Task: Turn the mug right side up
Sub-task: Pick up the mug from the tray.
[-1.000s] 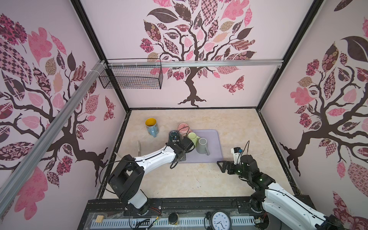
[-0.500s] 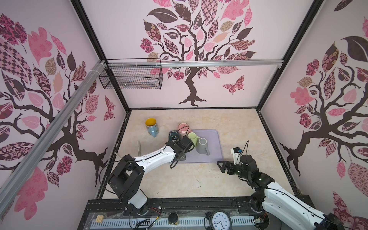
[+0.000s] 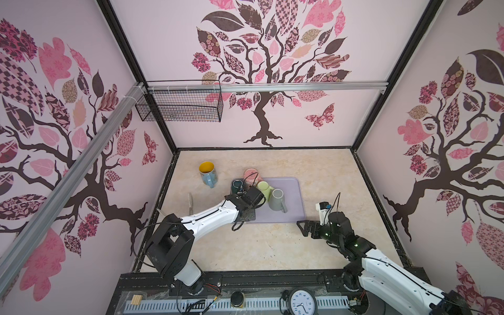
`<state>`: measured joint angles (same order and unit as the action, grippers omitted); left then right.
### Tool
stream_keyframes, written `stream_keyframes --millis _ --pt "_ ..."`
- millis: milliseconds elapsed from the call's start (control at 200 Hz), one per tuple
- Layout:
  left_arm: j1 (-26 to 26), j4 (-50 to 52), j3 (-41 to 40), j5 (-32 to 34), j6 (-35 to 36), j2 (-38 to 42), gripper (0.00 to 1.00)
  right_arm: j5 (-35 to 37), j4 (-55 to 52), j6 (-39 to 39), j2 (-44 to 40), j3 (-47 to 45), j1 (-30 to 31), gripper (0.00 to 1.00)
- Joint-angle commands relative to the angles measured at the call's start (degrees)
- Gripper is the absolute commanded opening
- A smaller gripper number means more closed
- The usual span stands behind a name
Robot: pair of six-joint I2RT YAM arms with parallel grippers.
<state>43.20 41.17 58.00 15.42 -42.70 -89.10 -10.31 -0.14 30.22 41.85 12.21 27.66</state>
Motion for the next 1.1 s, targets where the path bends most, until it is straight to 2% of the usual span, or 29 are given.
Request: stream_keyframes --millis 0,235,365,470,635,690,845,930,1095 --pt "1.39 -3.63 -0.57 -2.76 2.72 -0.02 0.0 -0.42 0.66 0.32 0.33 -0.09 -0.09 1.0" --pt "4.86 2.0 6.2 4.03 3.52 -7.57 0.0 -0.15 0.58 0.28 0.17 -0.42 -0.14 1.0" --pt "4.84 1.65 7.23 4.32 3.52 -9.91 0.01 0.11 -0.15 0.01 -0.31 -0.4 -0.12 1.0" --pt "4.76 1.2 7.52 3.87 3.3 -10.4 0.1 0.61 -0.86 -0.14 -0.9 -0.49 -0.11 1.0" --pt "4.13 0.27 7.82 3.24 3.56 -10.79 0.17 0.9 -1.02 -0.07 -1.33 -0.73 -0.12 1.0" --pt "3.75 0.16 7.98 2.8 3.57 -10.92 0.23 0.95 -1.01 -0.01 -1.28 -0.73 -0.14 1.0" --pt "2.88 -0.21 7.87 2.13 3.89 -10.91 0.25 0.9 -0.96 0.03 -1.15 -0.66 -0.13 1.0" --pt "2.6 -0.52 7.86 2.07 3.94 -10.71 0.24 0.9 -0.88 0.17 -1.06 -0.75 -0.2 0.99" --pt "2.25 -0.91 7.7 1.63 4.38 -10.14 0.08 0.73 -0.63 0.48 -0.63 -0.74 -0.14 1.0"
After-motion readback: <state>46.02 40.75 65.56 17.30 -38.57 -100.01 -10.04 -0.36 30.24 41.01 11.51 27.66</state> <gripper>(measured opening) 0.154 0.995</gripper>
